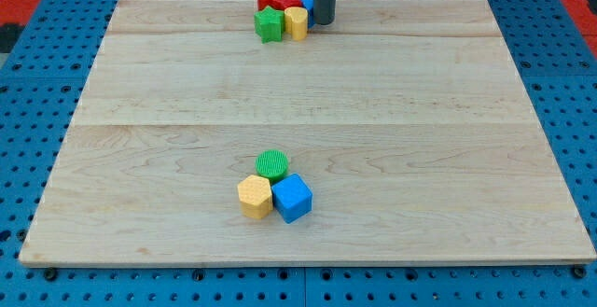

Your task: Move your arm towards bottom left

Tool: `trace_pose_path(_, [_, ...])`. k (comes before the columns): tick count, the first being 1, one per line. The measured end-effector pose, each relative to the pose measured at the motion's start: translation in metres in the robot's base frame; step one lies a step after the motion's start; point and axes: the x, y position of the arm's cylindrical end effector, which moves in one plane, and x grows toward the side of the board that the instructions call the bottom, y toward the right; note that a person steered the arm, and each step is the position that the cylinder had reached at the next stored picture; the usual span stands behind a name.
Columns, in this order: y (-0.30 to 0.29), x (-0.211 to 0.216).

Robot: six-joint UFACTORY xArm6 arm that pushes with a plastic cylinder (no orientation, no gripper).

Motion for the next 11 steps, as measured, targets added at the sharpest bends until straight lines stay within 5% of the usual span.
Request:
trace_pose_path(7, [0.016,0.131])
trace_pose_path(9, [-0.151,0.11])
trace_pose_path(11, [-0.232,0.171])
